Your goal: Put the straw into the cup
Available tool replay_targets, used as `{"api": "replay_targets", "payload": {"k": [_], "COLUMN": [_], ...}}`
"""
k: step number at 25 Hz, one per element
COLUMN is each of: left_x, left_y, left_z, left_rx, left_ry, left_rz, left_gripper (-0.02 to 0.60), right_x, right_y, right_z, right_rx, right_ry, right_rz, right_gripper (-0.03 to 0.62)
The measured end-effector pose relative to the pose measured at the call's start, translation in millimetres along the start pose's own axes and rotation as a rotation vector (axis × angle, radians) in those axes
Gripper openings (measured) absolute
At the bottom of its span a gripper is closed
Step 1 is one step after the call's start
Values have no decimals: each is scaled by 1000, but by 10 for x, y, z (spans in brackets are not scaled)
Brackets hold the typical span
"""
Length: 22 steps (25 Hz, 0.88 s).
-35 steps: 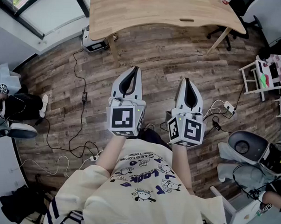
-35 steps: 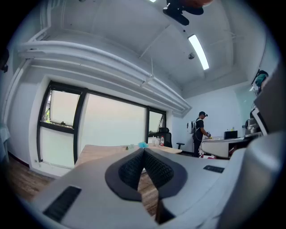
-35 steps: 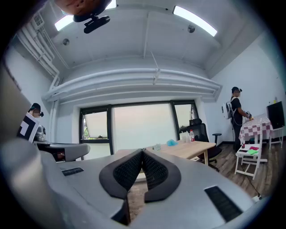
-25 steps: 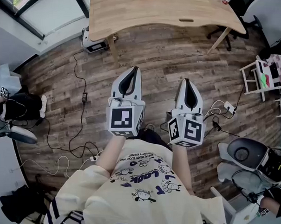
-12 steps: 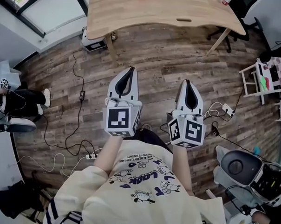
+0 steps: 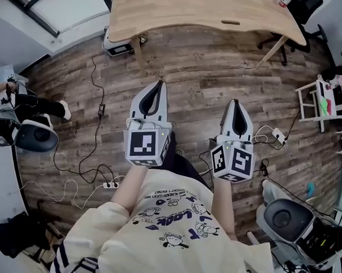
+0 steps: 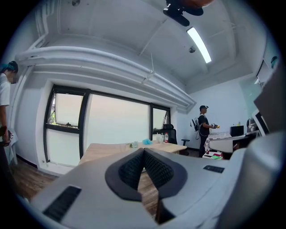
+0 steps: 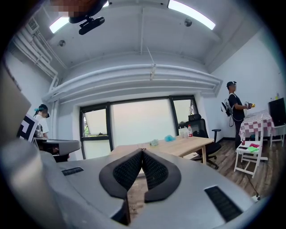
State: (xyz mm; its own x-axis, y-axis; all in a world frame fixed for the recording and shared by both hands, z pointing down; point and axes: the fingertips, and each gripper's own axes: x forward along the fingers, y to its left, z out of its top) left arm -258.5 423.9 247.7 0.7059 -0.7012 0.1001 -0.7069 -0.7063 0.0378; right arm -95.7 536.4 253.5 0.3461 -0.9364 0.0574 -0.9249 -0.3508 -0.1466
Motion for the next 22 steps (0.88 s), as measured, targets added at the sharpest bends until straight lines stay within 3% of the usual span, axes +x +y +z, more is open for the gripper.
{"api": "replay_targets", "payload": {"k": [7,22], "left_x": [410,1822], "left_y": [191,830], "left_z": [-34,284], "left_rx": [-15,-25], "left_ry": [3,-24], "left_rz": [-1,-38], "left_gripper": [28,28], "right_x": [381,1848], "right_y": [-59,14], "right_z": [-24,222], "right_rx": [-3,-19], "right_ry": [5,-17], "right_rz": [-22,-52], "right_gripper": [23,23]}}
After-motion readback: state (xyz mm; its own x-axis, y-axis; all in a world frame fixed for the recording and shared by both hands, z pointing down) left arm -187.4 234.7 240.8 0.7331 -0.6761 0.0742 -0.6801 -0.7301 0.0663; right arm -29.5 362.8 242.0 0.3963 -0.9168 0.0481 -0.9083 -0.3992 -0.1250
